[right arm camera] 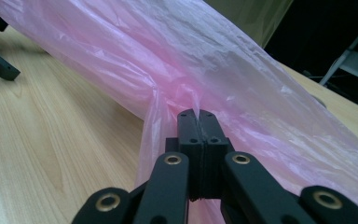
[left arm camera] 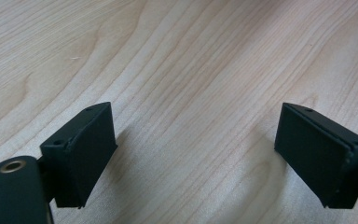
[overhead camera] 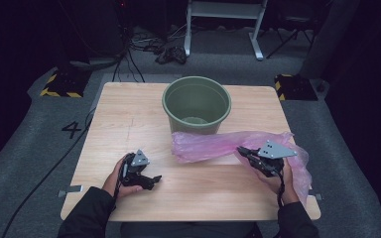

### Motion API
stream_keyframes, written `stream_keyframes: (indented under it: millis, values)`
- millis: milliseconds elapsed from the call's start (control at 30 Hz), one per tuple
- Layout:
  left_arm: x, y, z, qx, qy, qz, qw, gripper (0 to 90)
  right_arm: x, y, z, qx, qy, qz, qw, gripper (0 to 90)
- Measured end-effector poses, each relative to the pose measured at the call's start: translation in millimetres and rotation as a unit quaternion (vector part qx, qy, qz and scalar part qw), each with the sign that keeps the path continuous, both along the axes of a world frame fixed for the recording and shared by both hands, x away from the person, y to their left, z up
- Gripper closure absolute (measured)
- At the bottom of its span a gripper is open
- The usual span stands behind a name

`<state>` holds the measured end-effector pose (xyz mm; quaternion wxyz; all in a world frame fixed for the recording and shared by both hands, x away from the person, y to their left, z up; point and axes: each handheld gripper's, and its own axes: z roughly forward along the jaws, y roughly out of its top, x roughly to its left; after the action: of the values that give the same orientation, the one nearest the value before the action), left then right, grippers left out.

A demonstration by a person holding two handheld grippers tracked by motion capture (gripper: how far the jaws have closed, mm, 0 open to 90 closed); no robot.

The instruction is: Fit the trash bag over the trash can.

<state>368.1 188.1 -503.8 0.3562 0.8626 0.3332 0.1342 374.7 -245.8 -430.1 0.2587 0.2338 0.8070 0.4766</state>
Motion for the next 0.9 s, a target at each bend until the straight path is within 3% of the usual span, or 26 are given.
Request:
stream_keyframes:
  millis: [333, 900]
  values:
    - [4.3, -1.9, -0.1, 0.005, 0.002, -0.001, 1.0000, 8.0, -12.5, -9.5, 17.6, 0.017, -0.032, -0.014, 0.9992, 90.0]
    - [6.3, -2.5, 0.1, 0.005, 0.005, -0.003, 1.0000, 6.9, -31.6, -21.9, 55.7, 0.021, -0.076, -0.039, 0.9961, 90.0]
